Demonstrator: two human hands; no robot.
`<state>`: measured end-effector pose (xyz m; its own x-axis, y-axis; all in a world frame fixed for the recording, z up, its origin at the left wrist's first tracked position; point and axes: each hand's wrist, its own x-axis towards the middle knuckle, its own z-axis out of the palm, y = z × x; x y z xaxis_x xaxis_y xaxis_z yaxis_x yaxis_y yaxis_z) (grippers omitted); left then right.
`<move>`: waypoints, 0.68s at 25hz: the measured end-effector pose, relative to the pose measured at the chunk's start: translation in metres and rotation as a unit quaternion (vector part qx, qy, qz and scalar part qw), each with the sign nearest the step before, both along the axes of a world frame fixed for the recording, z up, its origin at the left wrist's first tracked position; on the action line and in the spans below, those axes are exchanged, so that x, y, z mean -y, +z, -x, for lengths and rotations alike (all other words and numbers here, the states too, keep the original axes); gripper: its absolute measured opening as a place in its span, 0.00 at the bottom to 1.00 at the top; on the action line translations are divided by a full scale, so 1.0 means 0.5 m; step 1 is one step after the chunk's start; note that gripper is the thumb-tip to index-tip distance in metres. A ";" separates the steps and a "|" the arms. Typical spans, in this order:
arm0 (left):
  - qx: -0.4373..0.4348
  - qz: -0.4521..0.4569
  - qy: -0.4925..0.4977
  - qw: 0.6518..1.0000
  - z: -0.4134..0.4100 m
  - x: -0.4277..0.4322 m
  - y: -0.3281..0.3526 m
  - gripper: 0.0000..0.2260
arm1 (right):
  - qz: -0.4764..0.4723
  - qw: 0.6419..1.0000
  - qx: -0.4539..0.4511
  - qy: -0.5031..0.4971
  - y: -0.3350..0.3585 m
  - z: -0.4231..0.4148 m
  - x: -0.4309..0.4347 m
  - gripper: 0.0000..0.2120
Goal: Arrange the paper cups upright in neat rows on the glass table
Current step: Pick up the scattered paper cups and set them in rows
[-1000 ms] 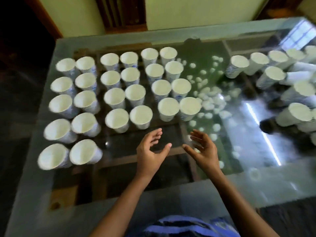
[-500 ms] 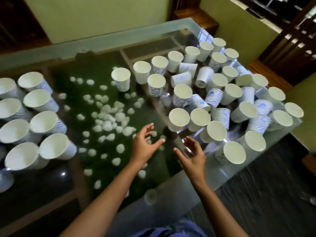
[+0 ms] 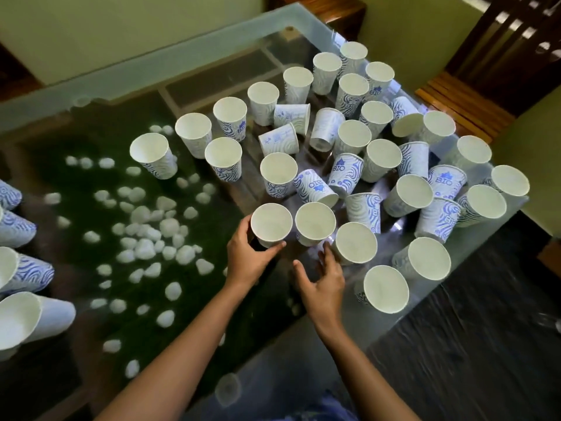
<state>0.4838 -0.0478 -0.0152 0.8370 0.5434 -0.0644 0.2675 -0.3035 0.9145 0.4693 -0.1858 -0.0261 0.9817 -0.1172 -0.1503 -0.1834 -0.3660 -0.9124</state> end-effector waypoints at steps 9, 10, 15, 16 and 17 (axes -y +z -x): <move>0.014 -0.018 0.029 0.999 0.000 -0.009 0.001 0.29 | -0.010 0.997 0.049 -0.056 -0.001 -0.085 -0.034 0.39; 0.013 -0.017 0.028 0.999 0.002 -0.012 0.002 0.29 | -0.010 0.996 0.056 -0.066 -0.003 -0.090 -0.038 0.38; 0.019 -0.015 0.037 0.999 0.031 -0.026 0.009 0.28 | -0.005 0.994 0.096 -0.055 -0.001 -0.080 -0.047 0.32; 0.020 -0.014 0.041 0.999 0.041 -0.029 0.010 0.28 | 0.001 0.993 0.108 -0.041 0.002 -0.072 -0.049 0.31; 0.020 -0.016 0.046 0.999 0.054 -0.035 0.011 0.28 | 0.008 0.993 0.118 -0.023 0.007 -0.062 -0.052 0.31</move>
<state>0.4570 -0.0305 -0.0098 0.7849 0.6195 -0.0137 0.2589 -0.3077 0.9156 0.5004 -0.1596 -0.0226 0.9829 -0.1630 0.0851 0.0177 -0.3766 -0.9262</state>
